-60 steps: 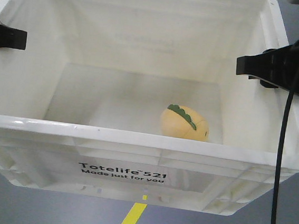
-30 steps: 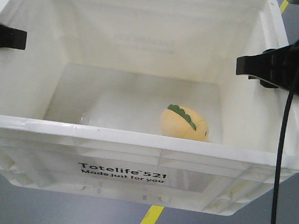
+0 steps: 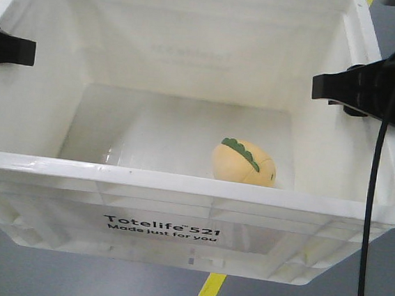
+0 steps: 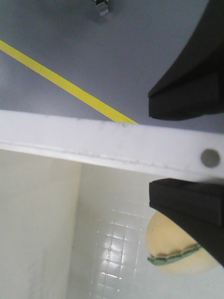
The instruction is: Place moving items into box and shelve
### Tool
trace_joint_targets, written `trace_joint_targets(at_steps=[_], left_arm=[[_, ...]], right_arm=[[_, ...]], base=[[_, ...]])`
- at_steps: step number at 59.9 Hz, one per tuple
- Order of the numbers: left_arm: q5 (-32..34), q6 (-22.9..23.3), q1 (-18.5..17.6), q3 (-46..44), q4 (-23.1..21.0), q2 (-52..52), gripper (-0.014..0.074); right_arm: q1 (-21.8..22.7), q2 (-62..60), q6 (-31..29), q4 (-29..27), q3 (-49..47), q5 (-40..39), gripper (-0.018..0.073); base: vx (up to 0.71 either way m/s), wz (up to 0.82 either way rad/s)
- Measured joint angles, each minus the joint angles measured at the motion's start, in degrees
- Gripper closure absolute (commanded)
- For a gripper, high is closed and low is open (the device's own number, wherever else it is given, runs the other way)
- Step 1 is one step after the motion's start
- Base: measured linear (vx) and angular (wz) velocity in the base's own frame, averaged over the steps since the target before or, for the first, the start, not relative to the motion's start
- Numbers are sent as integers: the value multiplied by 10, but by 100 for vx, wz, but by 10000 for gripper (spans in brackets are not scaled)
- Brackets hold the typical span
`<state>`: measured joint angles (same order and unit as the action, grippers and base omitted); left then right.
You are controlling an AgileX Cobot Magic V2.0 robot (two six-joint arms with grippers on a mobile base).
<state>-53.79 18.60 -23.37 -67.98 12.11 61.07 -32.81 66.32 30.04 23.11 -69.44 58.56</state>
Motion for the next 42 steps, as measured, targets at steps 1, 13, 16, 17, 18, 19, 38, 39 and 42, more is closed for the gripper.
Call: trace_joint_targets(at_steps=[1,13,16,17,18,19,38,39,42], left_arm=[[0,0,0,0,0,0,456],[0,0,0,0,0,0,456],[0,0,0,0,0,0,456],[0,0,0,0,0,0,456],[0,0,0,0,0,0,456],[0,0,0,0,0,0,456],[0,0,0,0,0,0,456],[0,0,0,0,0,0,456],[0,0,0,0,0,0,456]], right_arm=[[0,0,0,0,0,0,412],[0,0,0,0,0,0,412],[0,0,0,0,0,0,412],[0,0,0,0,0,0,412],[0,0,0,0,0,0,412],[0,0,0,0,0,0,412],[0,0,0,0,0,0,412],[0,0,0,0,0,0,412],[0,0,0,0,0,0,412]], base=[[29,-11],[30,-10],[30,-8],[30,-7],[30,-7],[30,-6],[30,-6],[31,-6],[31,-6]])
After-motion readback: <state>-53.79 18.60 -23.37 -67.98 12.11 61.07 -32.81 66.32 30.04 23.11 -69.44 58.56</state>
